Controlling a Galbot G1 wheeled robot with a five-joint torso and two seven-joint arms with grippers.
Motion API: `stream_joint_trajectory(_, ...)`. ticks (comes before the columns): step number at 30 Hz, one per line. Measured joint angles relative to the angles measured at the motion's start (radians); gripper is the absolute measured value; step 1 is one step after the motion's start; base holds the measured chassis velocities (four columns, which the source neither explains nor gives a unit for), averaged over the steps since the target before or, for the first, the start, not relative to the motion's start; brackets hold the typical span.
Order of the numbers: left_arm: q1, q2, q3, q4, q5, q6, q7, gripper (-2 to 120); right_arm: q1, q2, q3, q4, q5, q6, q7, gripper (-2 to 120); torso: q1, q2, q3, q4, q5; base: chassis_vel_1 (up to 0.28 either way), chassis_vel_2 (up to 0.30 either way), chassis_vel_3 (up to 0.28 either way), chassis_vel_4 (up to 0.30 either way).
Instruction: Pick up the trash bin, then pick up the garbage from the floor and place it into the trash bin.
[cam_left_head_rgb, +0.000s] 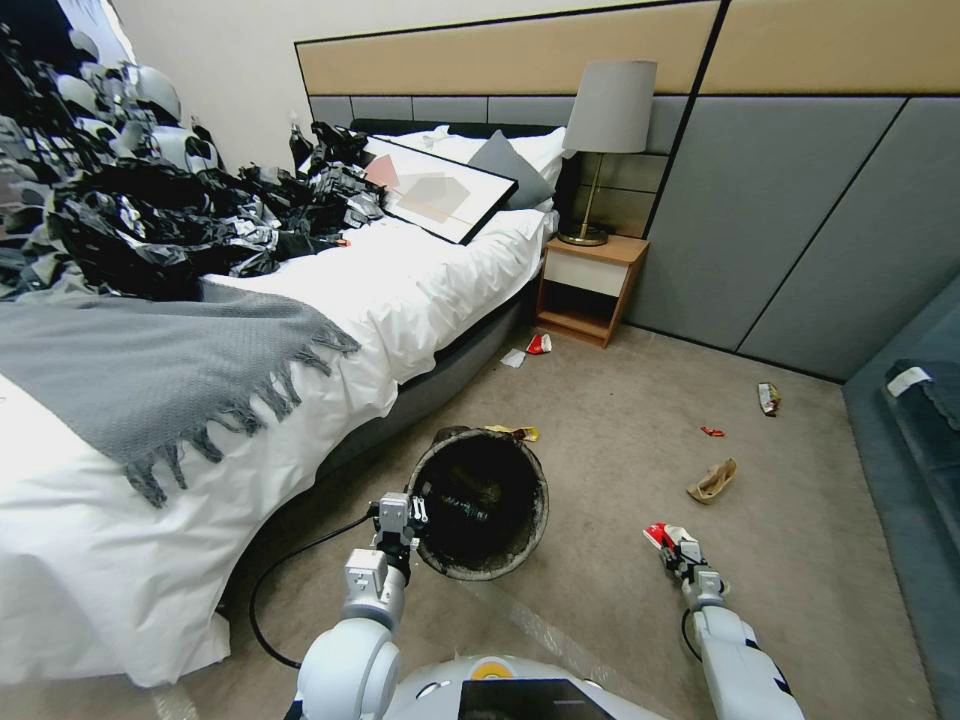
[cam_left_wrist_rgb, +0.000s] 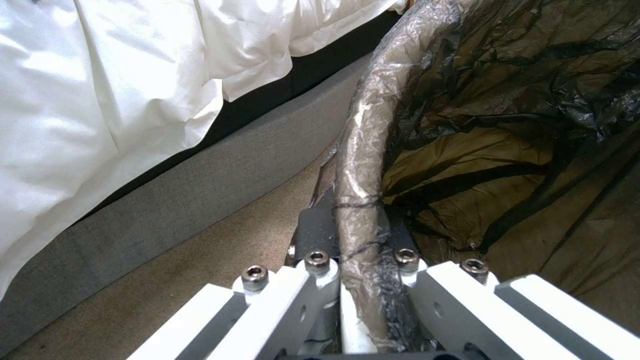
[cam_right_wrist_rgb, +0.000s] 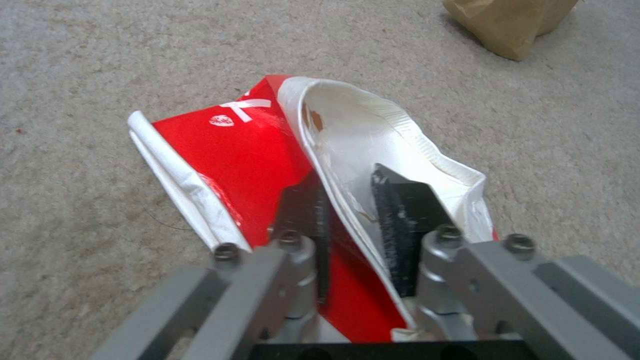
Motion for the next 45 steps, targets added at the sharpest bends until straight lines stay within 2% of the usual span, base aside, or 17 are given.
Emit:
stream_joint_trajectory(3,0.000,0.000,0.000,0.000,0.000,0.000,0.000,0,-0.003,0.000,0.001,0.003,0.001,0.000,0.001,2,0.000,0.000,0.000,-0.0002,-0.0002,0.000,0.000,0.000,0.000)
stream_joint_trajectory(5,0.000,0.000,0.000,0.000,0.000,0.000,0.000,0,-0.003,0.000,0.001,0.004,0.001,0.000,0.002,0,0.000,0.000,0.000,-0.0001,-0.0001,0.000,0.000,0.000,0.000)
stream_joint_trajectory(19,0.000,0.000,0.000,0.000,0.000,0.000,0.000,0,-0.006,0.002,-0.002,0.032,0.003,-0.001,0.025,0,0.000,0.000,0.000,0.0000,0.0001,0.000,0.000,0.000,0.000)
stream_joint_trajectory(24,0.000,0.000,0.000,0.000,0.000,0.000,0.000,0,-0.035,0.022,-0.004,0.137,0.017,0.020,0.081,0,0.000,0.000,0.000,0.0001,0.0000,0.000,0.000,0.000,0.000)
stream_joint_trajectory(27,0.000,0.000,0.000,0.000,0.000,0.000,0.000,0,-0.093,0.056,-0.001,0.316,0.039,0.037,0.112,0,0.000,0.000,0.000,0.0005,-0.0001,0.000,0.000,0.000,0.000)
stream_joint_trajectory(28,0.000,0.000,0.000,0.000,0.000,0.000,0.000,0,-0.093,0.056,-0.001,0.316,0.039,0.037,0.112,0,0.000,0.000,0.000,0.0005,-0.0001,0.000,0.000,0.000,0.000)
stream_joint_trajectory(31,0.000,0.000,0.000,0.000,0.000,0.000,0.000,0,-0.169,0.092,-0.009,0.542,0.077,0.039,0.139,0,0.000,0.000,0.000,-0.0002,-0.0004,0.000,0.000,0.000,0.000)
stream_joint_trajectory(32,0.000,0.000,0.000,0.000,0.000,0.000,0.000,0,-0.169,0.092,-0.009,0.542,0.077,0.039,0.139,0,0.000,0.000,0.000,-0.0002,-0.0004,0.000,0.000,0.000,0.000)
stream_joint_trajectory(35,0.000,0.000,0.000,0.000,0.000,0.000,0.000,0,-0.252,0.127,-0.046,0.805,0.112,0.041,0.161,0,0.000,0.000,0.000,0.0000,0.0000,0.000,0.000,0.000,0.000)
stream_joint_trajectory(36,0.000,0.000,0.000,0.000,0.000,0.000,0.000,0,-0.252,0.127,-0.046,0.805,0.112,0.041,0.161,0,0.000,0.000,0.000,0.0000,0.0000,0.000,0.000,0.000,0.000)
stream_joint_trajectory(39,0.000,0.000,0.000,0.000,0.000,0.000,0.000,0,-0.315,0.145,-0.105,1.060,0.121,0.049,0.161,0,0.000,0.000,0.000,0.0003,-0.0007,0.000,0.000,0.000,0.000)
stream_joint_trajectory(40,0.000,0.000,0.000,0.000,0.000,0.000,0.000,0,-0.315,0.145,-0.105,1.060,0.121,0.049,0.161,0,0.000,0.000,0.000,0.0003,-0.0007,0.000,0.000,0.000,0.000)
stream_joint_trajectory(42,0.000,0.000,0.000,0.000,0.000,0.000,0.000,0,-0.351,0.155,-0.163,1.203,0.110,0.076,0.162,0,0.000,0.000,0.000,0.0002,-0.0002,0.000,0.000,0.000,0.000)
stream_joint_trajectory(43,0.000,0.000,0.000,0.000,0.000,0.000,0.000,0,-0.351,0.155,-0.163,1.203,0.110,0.076,0.162,0,0.000,0.000,0.000,0.0002,-0.0002,0.000,0.000,0.000,0.000)
stream_joint_trajectory(45,0.000,0.000,0.000,0.000,0.000,0.000,0.000,0,-0.384,0.161,-0.215,1.331,0.088,0.094,0.151,0,0.000,0.000,0.000,-0.0001,-0.0008,0.000,0.000,0.000,0.000)
